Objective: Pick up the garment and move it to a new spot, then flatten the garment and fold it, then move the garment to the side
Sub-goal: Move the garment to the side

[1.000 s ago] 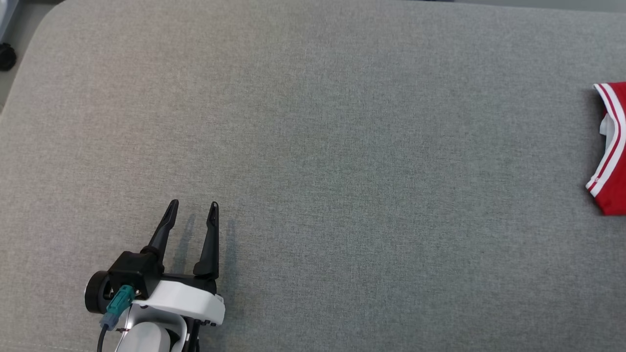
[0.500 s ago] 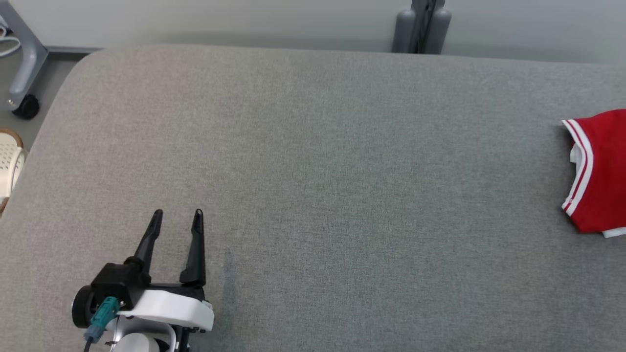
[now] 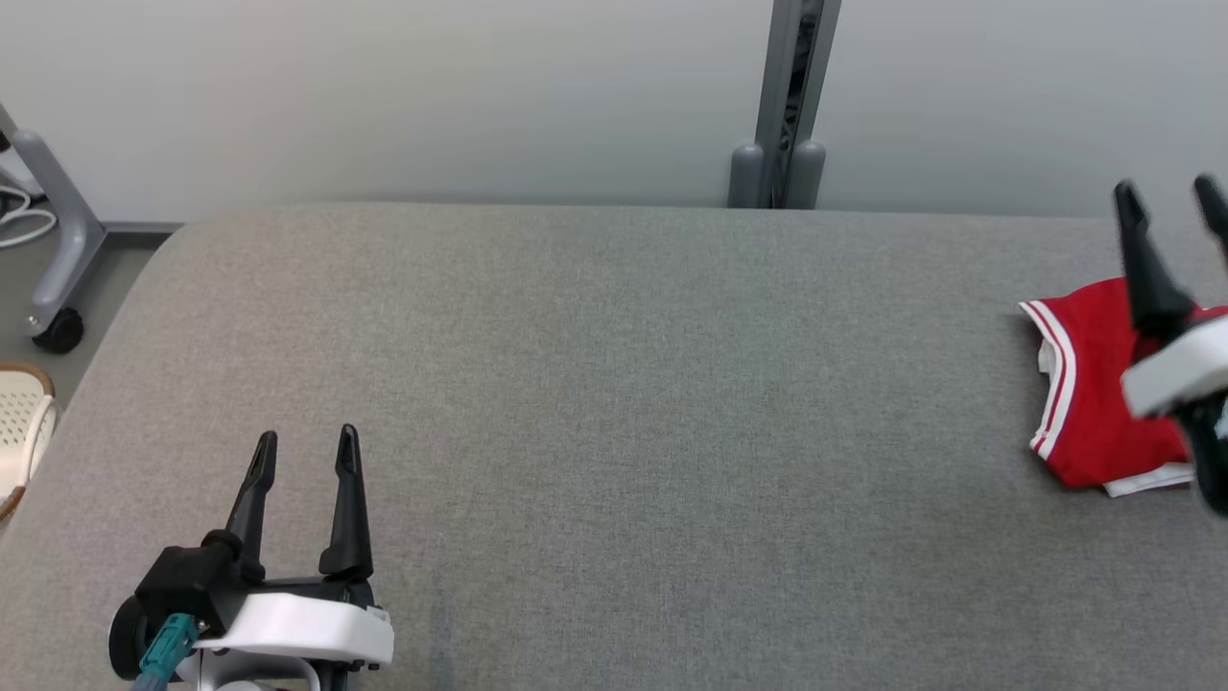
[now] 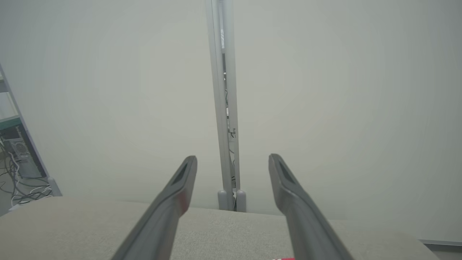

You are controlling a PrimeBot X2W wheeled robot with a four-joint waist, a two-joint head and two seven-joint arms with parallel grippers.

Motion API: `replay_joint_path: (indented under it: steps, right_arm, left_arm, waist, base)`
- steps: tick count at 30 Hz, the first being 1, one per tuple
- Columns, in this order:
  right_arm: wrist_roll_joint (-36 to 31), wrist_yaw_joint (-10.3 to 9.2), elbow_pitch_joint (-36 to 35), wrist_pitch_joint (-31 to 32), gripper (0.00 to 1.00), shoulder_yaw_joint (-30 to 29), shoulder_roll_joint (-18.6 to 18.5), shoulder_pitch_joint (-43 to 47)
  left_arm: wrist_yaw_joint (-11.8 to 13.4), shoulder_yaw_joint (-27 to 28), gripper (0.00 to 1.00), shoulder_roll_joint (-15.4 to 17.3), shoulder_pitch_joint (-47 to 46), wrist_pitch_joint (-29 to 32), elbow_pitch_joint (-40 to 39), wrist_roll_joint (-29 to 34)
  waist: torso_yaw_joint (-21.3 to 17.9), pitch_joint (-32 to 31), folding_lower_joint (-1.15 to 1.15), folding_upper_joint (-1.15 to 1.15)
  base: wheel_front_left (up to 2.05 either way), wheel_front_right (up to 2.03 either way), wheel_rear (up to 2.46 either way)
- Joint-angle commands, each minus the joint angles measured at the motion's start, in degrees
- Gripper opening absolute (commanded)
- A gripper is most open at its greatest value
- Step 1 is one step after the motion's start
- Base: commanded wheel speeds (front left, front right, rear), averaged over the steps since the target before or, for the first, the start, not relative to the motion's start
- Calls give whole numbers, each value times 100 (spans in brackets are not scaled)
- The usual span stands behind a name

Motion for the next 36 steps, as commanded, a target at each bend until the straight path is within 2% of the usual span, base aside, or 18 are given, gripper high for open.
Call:
replay_joint_path:
  steps: [1, 3, 6, 7, 10, 12, 15, 19, 24, 36]
  right_arm:
    - [-318, 0, -547, -21, 100, -601, 305, 642]
    - [-596, -1, -1064, -19, 100, -1203, 684, 1381]
    - [-1036, 0, -1830, -21, 100, -1630, 1241, 2158]
    - [-1036, 0, -1830, -21, 100, -1630, 1241, 2158]
    - [-1281, 0, -2416, -21, 100, -1942, 1857, 2879]
    - [-1808, 0, -2716, -21, 100, -1783, 2014, 3290]
    - [-2149, 1, -2903, -22, 100, -1795, 2400, 3757]
    - [-2455, 0, -2999, -22, 100, -1838, 2645, 4086]
    - [-2726, -1, -2939, -22, 100, -1880, 2727, 4215]
    - [-2777, 0, -2903, -22, 100, -1993, 2820, 4221]
  left_arm:
    - [22, -6, 100, 24, 90, -26, -49, -55]
    - [51, -7, 100, 25, 143, -26, -108, -107]
    - [113, 36, 100, 17, 252, -25, -180, -178]
    - [113, 36, 100, 17, 252, -25, -180, -178]
    - [71, 9, 100, 22, 362, -26, -206, -167]
    - [55, -3, 100, 25, 414, -26, -219, -182]
    - [77, 12, 100, 21, 533, -26, -236, -233]
    - [-78, -64, 100, 25, 655, -26, -345, -148]
    - [-71, -124, 100, 21, 772, -26, -472, -128]
    - [-34, -173, 100, 23, 828, -26, -582, -93]
  waist:
    - [-46, -143, 0, 0]
    - [-39, -230, 0, 0]
    - [-116, -270, 0, 0]
    - [-116, -270, 0, 0]
    - [-180, -313, 0, 0]
    - [-209, -317, 0, 0]
    - [-319, -295, 0, 0]
    - [-418, -258, 0, 0]
    - [-463, -231, 0, 0]
    - [-442, -311, 0, 0]
  base:
    - [0, 0, 0]
    - [0, 0, 0]
    - [0, 0, 0]
    - [0, 0, 0]
    - [0, 0, 0]
    - [0, 0, 0]
    - [0, 0, 0]
    - [0, 0, 0]
    - [0, 0, 0]
    - [0, 0, 0]
